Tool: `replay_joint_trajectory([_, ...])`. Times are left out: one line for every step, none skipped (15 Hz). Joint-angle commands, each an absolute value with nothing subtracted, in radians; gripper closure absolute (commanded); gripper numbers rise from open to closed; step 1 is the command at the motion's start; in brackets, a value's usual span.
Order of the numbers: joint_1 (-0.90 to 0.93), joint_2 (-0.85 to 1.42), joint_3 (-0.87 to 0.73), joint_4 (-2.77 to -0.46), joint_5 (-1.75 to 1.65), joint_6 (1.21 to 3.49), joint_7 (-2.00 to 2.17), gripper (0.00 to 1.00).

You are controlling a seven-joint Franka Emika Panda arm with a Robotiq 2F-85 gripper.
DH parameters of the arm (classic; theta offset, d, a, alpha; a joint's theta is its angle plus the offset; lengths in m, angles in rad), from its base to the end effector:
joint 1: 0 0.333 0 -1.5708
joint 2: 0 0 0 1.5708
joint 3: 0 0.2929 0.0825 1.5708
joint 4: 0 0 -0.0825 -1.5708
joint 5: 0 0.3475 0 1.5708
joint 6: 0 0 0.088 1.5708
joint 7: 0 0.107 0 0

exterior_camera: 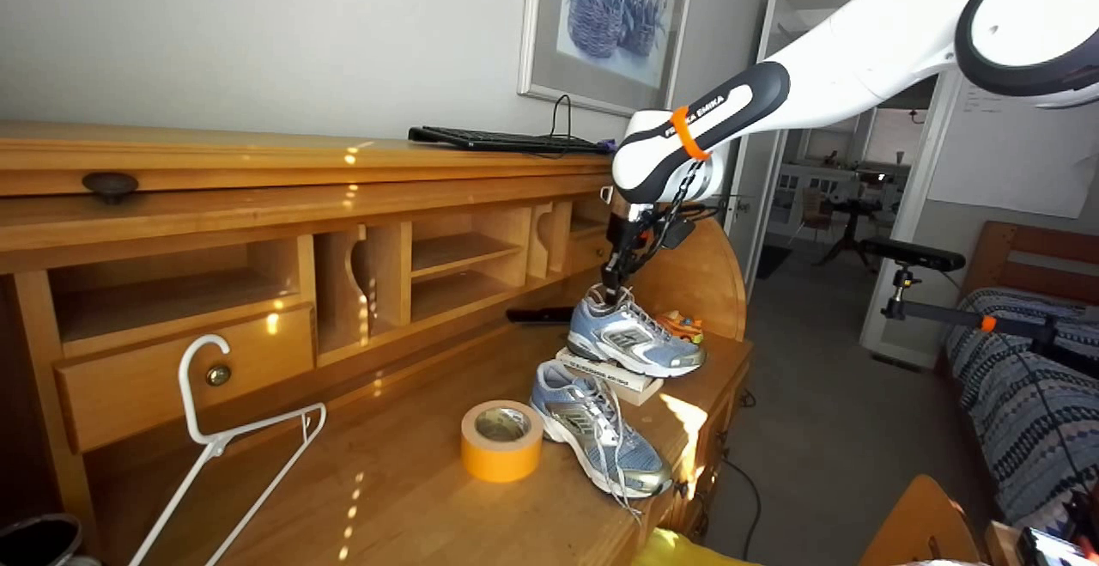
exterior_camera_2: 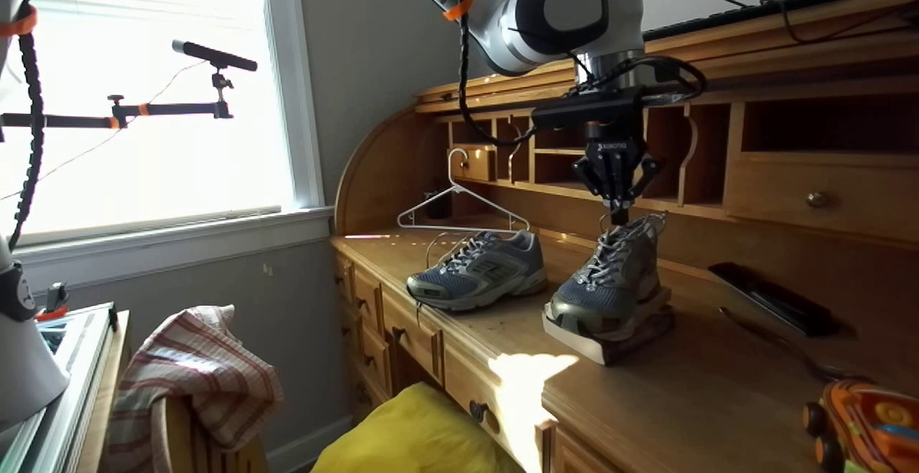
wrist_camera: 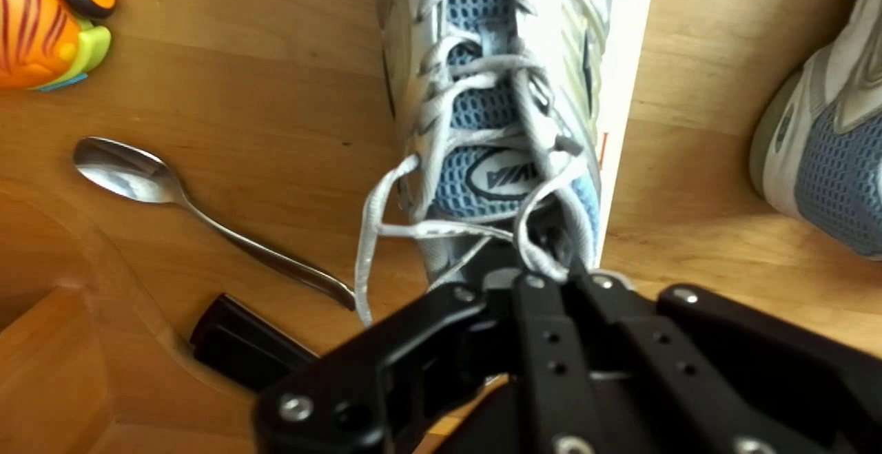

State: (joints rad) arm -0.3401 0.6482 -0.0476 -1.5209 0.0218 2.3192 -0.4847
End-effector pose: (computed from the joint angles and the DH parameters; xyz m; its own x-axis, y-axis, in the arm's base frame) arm 0.6310 -0.2513 0.2969 0.9868 0.0993 0.1280 0.0896 -0.9928 0.0795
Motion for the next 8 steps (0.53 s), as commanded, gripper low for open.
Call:
replay_joint_trajectory([-0.346, 0.711, -0.032, -1.466, 0.034, 2.366, -0.485, 0.99])
replay_joint_trajectory([-0.344, 0.72, -0.029, -1.459, 0.032, 2.374, -0.486, 0.99])
replay_joint_trajectory([-0.345, 0.729, -0.024, -1.452, 0.033, 2.378, -0.487, 0.99])
replay_joint_trajectory([-0.343, 0.739, -0.021, -1.447, 0.03, 2.382, -0.486, 0.99])
replay_joint_trajectory([-0.343, 0.749, -0.019, -1.44, 0.029, 2.381, -0.486, 0.99])
replay_joint_trajectory([-0.343, 0.759, -0.017, -1.436, 0.027, 2.383, -0.487, 0.99])
replay_joint_trajectory([-0.343, 0.766, -0.016, -1.432, 0.026, 2.383, -0.485, 0.99])
replay_joint_trajectory([-0.343, 0.776, -0.018, -1.427, 0.023, 2.382, -0.484, 0.99])
